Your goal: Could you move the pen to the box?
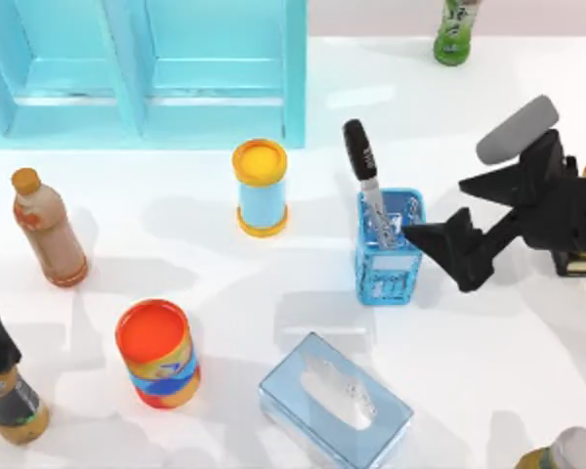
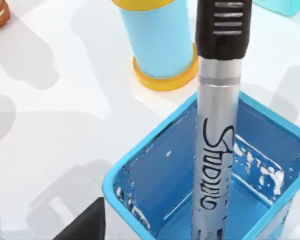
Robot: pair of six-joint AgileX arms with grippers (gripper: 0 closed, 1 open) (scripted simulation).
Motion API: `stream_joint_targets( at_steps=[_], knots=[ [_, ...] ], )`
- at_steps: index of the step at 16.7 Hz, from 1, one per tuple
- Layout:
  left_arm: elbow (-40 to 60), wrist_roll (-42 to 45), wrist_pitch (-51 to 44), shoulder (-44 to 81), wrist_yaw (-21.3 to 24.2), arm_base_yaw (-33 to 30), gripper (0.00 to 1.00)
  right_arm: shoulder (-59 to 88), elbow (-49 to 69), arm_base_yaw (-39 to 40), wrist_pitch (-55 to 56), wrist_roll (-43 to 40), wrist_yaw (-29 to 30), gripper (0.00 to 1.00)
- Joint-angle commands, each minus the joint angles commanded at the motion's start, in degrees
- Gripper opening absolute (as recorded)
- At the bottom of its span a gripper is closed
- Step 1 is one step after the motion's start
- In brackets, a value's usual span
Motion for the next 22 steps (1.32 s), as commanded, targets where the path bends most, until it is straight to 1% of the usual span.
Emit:
stream_joint_targets(
  at_steps=[5,12,18,22],
  knots=[
    [0.00,0.00,0.00,0.00,0.00,0.00,1.00,2.12,1.20,0.90,1.63,0.75,0.79,1.00],
    [0.00,0.00,0.00,0.00,0.00,0.00,1.00,20.31,9.81,7.18,12.47,5.05,6.01,1.00],
    [0.00,0.00,0.00,0.00,0.00,0.00,1.00,22.17,10.84,8.08,13.86,5.67,6.78,1.00],
    [0.00,0.00,0.00,0.00,0.00,0.00,1.00,22.17,10.84,8.08,13.86,5.67,6.78,0.70]
  ],
)
